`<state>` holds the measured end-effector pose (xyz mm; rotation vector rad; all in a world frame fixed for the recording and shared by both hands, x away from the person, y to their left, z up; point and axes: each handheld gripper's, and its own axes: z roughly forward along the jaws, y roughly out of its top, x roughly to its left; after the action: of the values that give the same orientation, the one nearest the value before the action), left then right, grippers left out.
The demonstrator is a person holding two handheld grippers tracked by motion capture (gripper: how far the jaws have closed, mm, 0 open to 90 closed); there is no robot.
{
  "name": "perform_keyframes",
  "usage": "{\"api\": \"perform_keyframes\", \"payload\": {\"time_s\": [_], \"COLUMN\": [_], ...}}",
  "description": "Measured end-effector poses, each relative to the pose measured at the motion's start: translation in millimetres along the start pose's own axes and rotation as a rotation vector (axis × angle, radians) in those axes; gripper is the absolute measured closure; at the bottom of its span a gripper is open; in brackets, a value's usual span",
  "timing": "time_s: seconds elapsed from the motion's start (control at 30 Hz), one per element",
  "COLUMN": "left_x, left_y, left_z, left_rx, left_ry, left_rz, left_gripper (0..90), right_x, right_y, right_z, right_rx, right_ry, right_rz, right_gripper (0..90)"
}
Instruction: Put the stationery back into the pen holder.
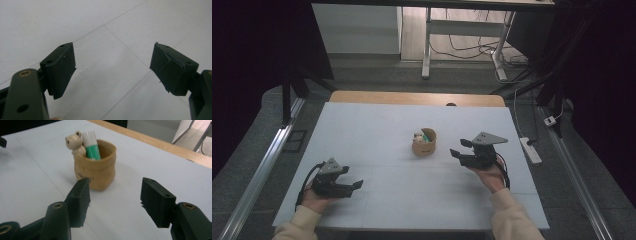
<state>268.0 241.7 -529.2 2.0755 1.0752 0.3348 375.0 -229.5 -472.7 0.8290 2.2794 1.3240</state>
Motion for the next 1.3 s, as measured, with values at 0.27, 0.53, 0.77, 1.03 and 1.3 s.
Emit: {"api": "perform_keyframes", "payload": {"time_s": [0.27, 0.53, 0.77, 1.03, 1.3], "left_x": [-0.6, -1.8, -2.6, -3.4, -3.8], "left_y": [0.2, 0.6, 0.9, 1.9, 1.8], "left_z": [-0.2, -0.3, 0.1, 0.3, 0.0], "left_rx": [-0.002, -0.003, -0.003, -0.005, -0.007], "left_ry": [-0.002, -0.002, -0.005, -0.007, -0.007], "left_rz": [0.004, 0.008, 0.012, 0.017, 0.018], "left_gripper": [20.0, 19.9, 19.8, 19.8, 19.8], "right_x": [-2.6, -12.4, -18.9, -16.0, -12.8], "right_y": [-21.9, -48.2, -72.1, -79.1, -78.8], "right_z": [-24.9, -50.1, -67.0, -70.0, -64.1], "right_rx": [0.034, 0.068, 0.104, 0.114, 0.134], "right_ry": [-0.039, -0.101, -0.121, -0.089, -0.065], "right_rz": [-0.001, 0.008, 0.01, -0.001, -0.019], "right_gripper": [38.0, 37.0, 36.7, 36.3, 36.0]}}
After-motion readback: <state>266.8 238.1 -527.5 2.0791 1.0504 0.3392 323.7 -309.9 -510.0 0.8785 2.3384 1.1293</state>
